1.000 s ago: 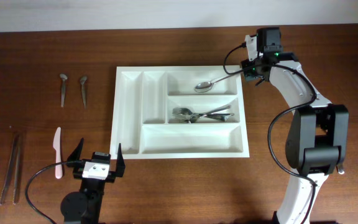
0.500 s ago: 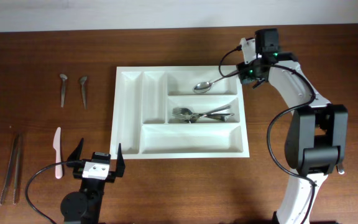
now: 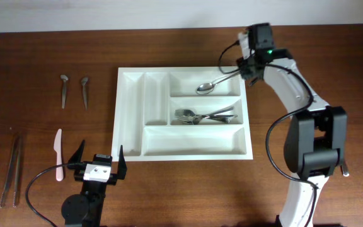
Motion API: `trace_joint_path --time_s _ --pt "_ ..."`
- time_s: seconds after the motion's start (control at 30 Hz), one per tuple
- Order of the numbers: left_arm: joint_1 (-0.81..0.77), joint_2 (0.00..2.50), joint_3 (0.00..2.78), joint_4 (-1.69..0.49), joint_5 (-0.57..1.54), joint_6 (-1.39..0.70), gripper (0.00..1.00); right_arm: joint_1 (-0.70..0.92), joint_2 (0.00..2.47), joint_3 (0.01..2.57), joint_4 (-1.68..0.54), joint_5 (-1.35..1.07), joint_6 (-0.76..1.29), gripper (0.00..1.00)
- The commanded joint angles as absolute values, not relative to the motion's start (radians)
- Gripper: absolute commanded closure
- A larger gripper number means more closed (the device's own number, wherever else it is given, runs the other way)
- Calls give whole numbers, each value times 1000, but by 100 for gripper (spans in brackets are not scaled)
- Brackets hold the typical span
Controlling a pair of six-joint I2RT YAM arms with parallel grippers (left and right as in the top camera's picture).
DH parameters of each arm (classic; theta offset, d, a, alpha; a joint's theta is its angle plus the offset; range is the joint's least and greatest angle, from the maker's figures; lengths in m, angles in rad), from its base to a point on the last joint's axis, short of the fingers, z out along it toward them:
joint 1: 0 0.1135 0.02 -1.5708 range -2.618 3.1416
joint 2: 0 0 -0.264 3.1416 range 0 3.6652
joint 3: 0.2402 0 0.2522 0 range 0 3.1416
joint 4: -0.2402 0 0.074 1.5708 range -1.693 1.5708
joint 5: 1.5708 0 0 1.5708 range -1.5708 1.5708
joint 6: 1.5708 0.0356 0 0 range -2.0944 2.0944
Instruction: Pack container
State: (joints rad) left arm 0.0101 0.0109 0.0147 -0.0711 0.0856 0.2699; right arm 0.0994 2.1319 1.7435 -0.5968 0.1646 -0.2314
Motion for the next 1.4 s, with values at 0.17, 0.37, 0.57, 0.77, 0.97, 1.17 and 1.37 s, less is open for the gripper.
trace_joint_path --time_s 0.17,0.37,0.57,0.77,0.97,1.17,1.37 --pt "16 5 9 -74 82 278 1 44 2136 1837 -577 214 -205 86" --pt "16 5 9 -74 82 278 1 50 2165 1837 -547 214 -204 86" --pt "16 5 9 -74 82 278 1 50 2196 1837 -546 214 -204 87" --pt "16 5 9 -74 82 278 1 50 2216 1837 -566 160 -204 87" --pt "16 5 9 -74 82 278 1 52 2217 1837 -573 95 -200 87" --pt "16 5 9 -74 82 278 1 52 2219 1837 -600 86 -200 87" --pt "16 5 9 -74 82 278 1 52 2219 1837 -617 78 -200 87"
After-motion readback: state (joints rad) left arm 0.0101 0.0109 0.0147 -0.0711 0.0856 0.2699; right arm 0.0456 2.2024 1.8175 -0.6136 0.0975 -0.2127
